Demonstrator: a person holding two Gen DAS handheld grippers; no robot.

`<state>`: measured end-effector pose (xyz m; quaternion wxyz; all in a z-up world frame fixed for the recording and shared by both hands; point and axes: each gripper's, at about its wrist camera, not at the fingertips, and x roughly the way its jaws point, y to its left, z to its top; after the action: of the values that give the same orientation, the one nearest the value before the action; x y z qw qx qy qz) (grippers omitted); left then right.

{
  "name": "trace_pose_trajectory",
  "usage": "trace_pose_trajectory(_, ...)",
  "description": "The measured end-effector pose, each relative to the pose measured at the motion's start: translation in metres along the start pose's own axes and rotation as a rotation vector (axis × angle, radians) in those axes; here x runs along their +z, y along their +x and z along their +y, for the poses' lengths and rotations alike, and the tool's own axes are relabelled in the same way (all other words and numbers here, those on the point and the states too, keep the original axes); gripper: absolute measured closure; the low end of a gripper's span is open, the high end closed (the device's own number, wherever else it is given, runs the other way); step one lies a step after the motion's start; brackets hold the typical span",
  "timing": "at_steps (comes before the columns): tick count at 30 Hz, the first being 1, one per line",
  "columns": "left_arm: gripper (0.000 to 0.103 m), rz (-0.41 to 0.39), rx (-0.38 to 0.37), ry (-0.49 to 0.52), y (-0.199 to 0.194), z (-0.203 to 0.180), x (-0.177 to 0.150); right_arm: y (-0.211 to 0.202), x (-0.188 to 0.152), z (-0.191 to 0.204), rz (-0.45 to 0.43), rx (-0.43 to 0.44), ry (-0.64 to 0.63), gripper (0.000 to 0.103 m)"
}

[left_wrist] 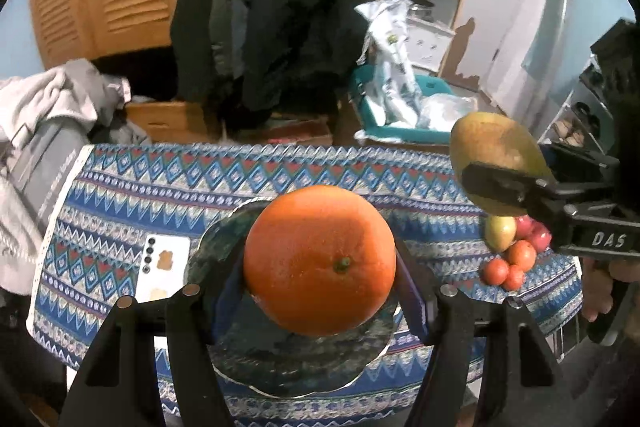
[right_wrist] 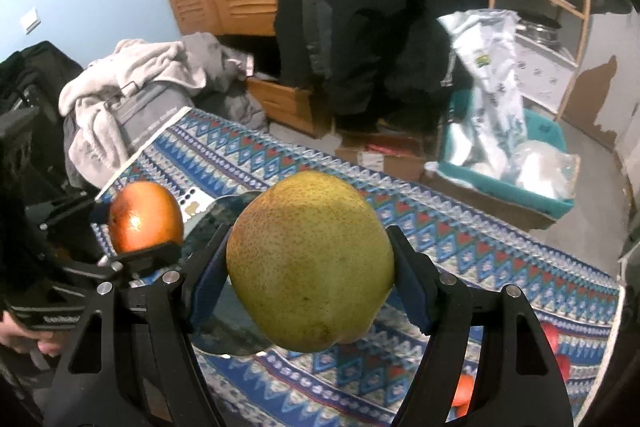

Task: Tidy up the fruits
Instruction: 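Carry the orange and pear with both tools over the glass bowl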

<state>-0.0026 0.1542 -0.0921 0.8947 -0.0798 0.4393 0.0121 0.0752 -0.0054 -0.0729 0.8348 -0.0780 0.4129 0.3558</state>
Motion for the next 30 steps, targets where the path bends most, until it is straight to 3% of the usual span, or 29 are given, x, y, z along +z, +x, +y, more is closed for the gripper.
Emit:
trace_pose_trajectory(14, 0.034, 0.216, 0.081, -0.088, 0.069, 0.047, -0.041, 0.069, -0.007, 0.026, 0.124, 0.060, -0.022, 0.029)
trace_pose_trajectory(30, 0.034, 0.394, 0.097, -0.121, 0.123, 0.051, -0.071, 0.104, -0.024, 0.041, 0.206, 0.080, -0.042, 0.028)
